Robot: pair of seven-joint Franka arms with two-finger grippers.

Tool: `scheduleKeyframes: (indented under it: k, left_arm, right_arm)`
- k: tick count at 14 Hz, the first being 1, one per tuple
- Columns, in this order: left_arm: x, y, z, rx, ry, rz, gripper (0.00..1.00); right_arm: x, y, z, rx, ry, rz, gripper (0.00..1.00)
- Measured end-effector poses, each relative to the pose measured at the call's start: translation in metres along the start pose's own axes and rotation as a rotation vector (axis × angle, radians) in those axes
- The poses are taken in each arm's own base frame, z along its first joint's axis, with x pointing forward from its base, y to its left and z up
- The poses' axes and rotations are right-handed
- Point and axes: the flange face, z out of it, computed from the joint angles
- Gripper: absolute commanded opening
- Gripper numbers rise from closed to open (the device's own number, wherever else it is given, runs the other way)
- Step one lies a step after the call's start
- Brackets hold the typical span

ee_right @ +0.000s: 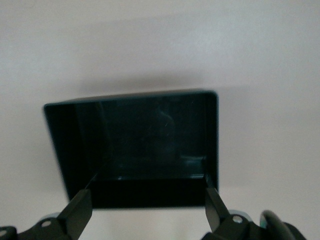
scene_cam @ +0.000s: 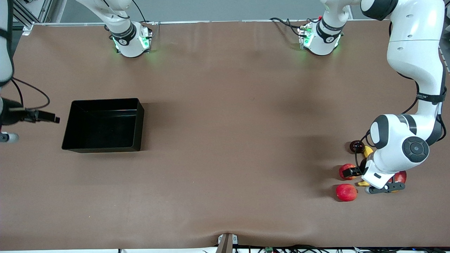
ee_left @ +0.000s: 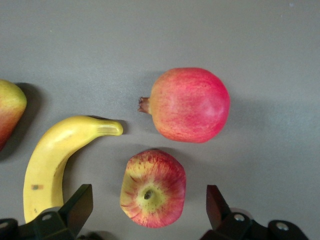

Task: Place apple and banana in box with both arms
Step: 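Grasp the apple with the left gripper while the right gripper pushes the box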

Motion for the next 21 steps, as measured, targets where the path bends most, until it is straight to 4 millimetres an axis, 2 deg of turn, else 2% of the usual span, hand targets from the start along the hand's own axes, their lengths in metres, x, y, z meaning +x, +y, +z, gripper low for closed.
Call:
scheduleKeyframes:
  k: [3,4,5,7,8,9,11,13,14,15,17,19,21]
  left_arm:
    - [-0.003,0.000,0.020,0.001,-0.023,0.009,1.00]
    - [-0.004,0.000,0.026,0.001,-0.031,0.010,0.94]
    - [-0.006,0.000,0.032,0.002,-0.039,0.010,0.78]
    - [-0.008,0.001,0.040,0.003,-0.051,0.012,0.36]
    - [-0.008,0.001,0.042,0.003,-0.054,0.012,0.17]
    - [-0.009,0.001,0.043,0.003,-0.056,0.012,0.00]
    - [-0.008,0.001,0.041,0.002,-0.053,0.018,0.00]
    - [-0.008,0.007,0.036,-0.006,-0.051,0.026,0.00]
    - [-0.009,0.014,0.029,-0.013,-0.055,0.034,0.00]
    - [-0.009,0.020,0.016,-0.017,-0.061,0.041,0.00]
    - [-0.010,0.028,-0.028,-0.017,-0.065,0.053,0.00]
    - [-0.013,0.031,-0.075,-0.012,-0.061,0.059,0.00]
    - [-0.019,0.035,-0.108,-0.010,-0.065,0.051,0.00]
  right_arm:
    - [0.010,0.035,0.052,0.006,0.003,-0.040,1.00]
    - [0.010,0.046,0.065,0.008,-0.007,-0.051,1.00]
    - [0.009,0.059,0.076,0.012,-0.015,-0.065,1.00]
    - [0.004,0.087,0.106,0.023,-0.019,-0.077,0.97]
    - [-0.002,0.097,0.123,0.028,-0.024,-0.074,0.82]
    - [-0.009,0.101,0.141,0.036,-0.038,-0.069,0.63]
    - [-0.018,0.102,0.163,0.047,-0.063,-0.065,0.35]
    - [-0.024,0.105,0.172,0.051,-0.070,-0.056,0.21]
    - [-0.027,0.109,0.178,0.049,-0.061,-0.053,0.13]
    - [-0.031,0.112,0.185,0.048,-0.054,-0.060,0.00]
    - [-0.040,0.119,0.197,0.055,-0.055,-0.085,0.00]
    - [-0.042,0.120,0.199,0.057,-0.056,-0.097,0.00]
    - [-0.040,0.116,0.199,0.061,-0.060,-0.113,0.00]
